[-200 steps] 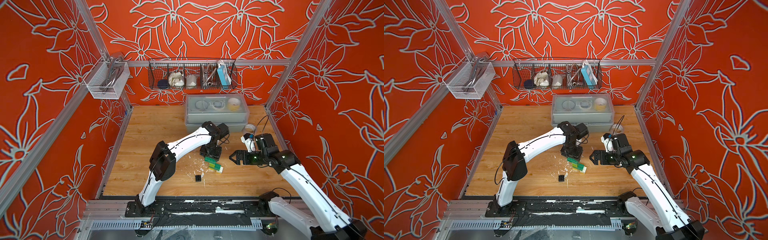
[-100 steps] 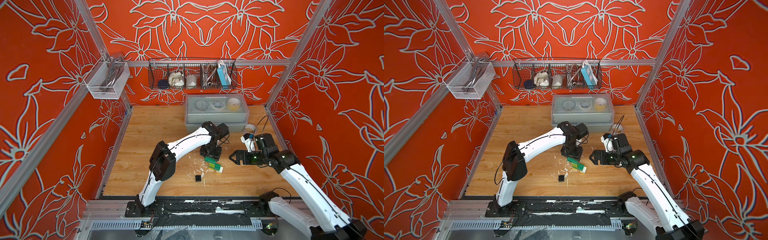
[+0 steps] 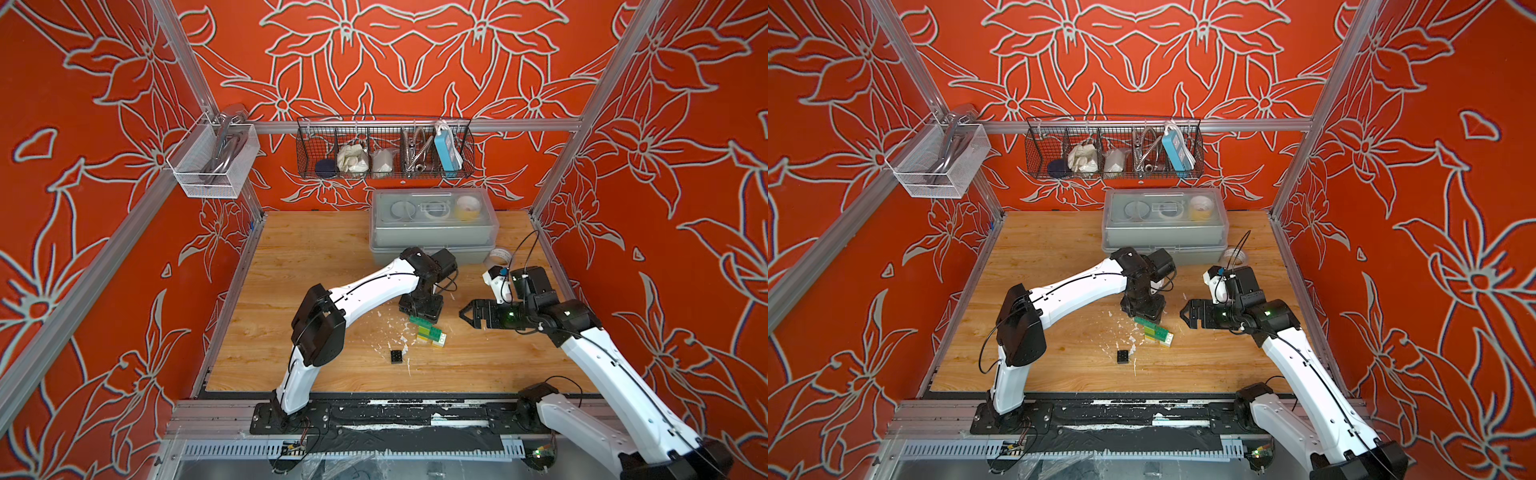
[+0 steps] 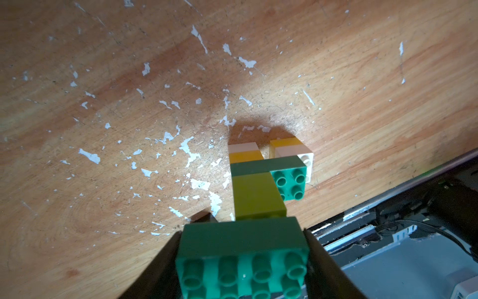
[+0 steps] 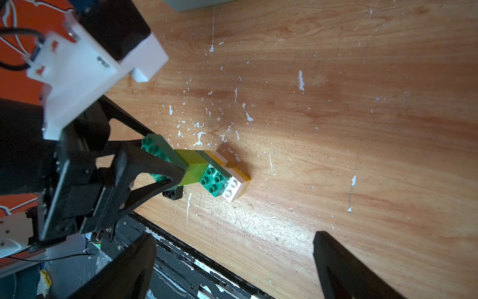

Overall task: Assemble a giraffe with lego
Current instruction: Assemble the lego brick with the lego brick.

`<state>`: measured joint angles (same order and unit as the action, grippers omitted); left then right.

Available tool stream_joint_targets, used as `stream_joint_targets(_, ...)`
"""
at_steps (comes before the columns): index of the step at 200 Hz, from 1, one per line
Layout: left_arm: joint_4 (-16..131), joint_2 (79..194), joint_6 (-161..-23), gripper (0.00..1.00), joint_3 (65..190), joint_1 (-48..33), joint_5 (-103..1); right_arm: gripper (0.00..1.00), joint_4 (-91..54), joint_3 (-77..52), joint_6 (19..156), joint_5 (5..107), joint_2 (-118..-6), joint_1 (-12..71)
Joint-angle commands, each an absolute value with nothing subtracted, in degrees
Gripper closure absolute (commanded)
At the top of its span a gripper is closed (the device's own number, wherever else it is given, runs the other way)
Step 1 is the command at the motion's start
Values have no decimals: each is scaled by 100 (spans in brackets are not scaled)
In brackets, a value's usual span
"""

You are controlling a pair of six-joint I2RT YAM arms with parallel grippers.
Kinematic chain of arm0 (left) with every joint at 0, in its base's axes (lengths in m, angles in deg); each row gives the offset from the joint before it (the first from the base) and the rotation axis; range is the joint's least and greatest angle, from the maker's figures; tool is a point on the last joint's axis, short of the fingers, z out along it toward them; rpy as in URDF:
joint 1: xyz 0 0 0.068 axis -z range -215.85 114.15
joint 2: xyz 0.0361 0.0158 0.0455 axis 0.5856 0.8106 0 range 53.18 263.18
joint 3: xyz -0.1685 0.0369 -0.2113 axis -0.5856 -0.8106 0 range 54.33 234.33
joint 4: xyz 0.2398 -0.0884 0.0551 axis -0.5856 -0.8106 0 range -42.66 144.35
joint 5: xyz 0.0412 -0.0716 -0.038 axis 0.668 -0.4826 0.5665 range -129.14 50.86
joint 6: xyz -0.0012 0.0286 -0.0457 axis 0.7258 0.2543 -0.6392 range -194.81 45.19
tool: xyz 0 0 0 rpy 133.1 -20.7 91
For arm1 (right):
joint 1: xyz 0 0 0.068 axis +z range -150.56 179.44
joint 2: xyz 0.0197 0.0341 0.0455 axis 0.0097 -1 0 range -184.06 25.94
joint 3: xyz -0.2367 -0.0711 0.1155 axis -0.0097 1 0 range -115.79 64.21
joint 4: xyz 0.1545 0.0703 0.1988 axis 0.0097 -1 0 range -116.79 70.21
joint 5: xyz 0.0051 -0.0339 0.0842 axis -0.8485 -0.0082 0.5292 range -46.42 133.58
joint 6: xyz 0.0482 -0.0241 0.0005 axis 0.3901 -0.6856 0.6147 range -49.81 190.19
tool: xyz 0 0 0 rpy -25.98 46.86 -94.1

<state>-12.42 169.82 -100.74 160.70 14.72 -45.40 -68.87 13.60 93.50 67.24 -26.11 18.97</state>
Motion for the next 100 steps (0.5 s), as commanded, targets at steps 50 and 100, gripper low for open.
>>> stream_joint_targets(50,-1501,17600,-10051,50,15961,1539,-4057,0,-6870,1402,9335,6823,-2541,1834)
stream_joint_targets(100,-1575,17548,-10126,52,15901,1526,-4028,0,-6870,1418,9330,6841,-2538,1825)
